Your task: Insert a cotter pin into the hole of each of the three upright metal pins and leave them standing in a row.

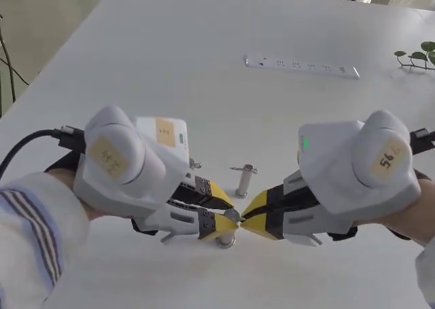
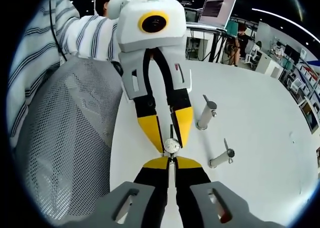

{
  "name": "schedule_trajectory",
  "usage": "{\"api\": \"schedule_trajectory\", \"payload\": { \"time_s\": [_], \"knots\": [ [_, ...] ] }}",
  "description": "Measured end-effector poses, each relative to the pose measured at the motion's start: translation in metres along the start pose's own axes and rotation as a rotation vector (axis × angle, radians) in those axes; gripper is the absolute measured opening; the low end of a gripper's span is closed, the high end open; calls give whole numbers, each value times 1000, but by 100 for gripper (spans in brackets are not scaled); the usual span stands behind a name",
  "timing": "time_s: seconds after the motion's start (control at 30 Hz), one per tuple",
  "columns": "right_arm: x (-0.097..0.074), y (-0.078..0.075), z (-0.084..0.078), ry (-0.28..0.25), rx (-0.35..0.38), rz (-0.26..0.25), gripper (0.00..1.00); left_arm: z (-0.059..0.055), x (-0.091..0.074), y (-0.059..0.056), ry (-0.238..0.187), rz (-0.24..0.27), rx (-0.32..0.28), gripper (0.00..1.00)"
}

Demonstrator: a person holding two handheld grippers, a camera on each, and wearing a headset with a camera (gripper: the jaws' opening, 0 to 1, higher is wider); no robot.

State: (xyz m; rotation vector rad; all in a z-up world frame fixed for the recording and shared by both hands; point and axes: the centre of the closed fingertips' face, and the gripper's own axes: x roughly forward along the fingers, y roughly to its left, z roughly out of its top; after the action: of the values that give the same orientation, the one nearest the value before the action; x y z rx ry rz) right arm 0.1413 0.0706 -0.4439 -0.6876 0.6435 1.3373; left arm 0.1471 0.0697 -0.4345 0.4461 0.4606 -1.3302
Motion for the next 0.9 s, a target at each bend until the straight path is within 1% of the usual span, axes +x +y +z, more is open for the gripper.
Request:
{"api": "schedule_trajectory", "payload": {
  "time_s": [0.1, 0.33, 0.43, 0.53, 0.57, 0.63, 0.67, 0.7, 0.73, 0.77, 0.8, 0.83, 0.9],
  "knots": [
    [1, 0, 1, 0, 3, 4, 0, 0, 0, 0, 2, 0, -5, 10],
    [1, 0, 1, 2, -16, 7, 0, 0, 0, 0, 2, 3, -24, 10],
    [1, 1, 3, -12, 4, 12, 0, 0, -1, 0, 0, 1, -34, 10],
    [-1, 1, 3, -21, 15, 7, 6, 1, -5, -1, -11, -2, -35, 11],
    [-1, 1, 3, -24, 18, 3, 7, 1, -7, -2, -13, -2, -41, 12],
    [-1, 0, 1, -37, 42, -6, 9, -3, -10, -3, 3, 3, -35, 19],
    [0, 0, 0, -52, 74, -10, 10, -6, -13, -4, 9, 9, -39, 22],
    [0, 1, 0, -62, 89, -13, 11, -8, -15, -5, 10, 8, -40, 25],
    [1, 3, -2, -69, 112, -6, 11, -10, -18, -7, 1, 6, -47, 27],
    [2, 5, -3, -74, 127, 3, 11, -10, -20, -9, -19, 3, -59, 29],
    [4, 6, -4, -88, 140, 8, 11, -9, -23, -12, -48, -8, -85, 31],
    [5, 7, -5, -100, 152, 7, 12, -9, -25, -14, -62, -14, -108, 33],
    [7, 7, -8, -120, 194, 3, 13, -15, -32, -14, -65, -2, -131, 41]
  ]
}}
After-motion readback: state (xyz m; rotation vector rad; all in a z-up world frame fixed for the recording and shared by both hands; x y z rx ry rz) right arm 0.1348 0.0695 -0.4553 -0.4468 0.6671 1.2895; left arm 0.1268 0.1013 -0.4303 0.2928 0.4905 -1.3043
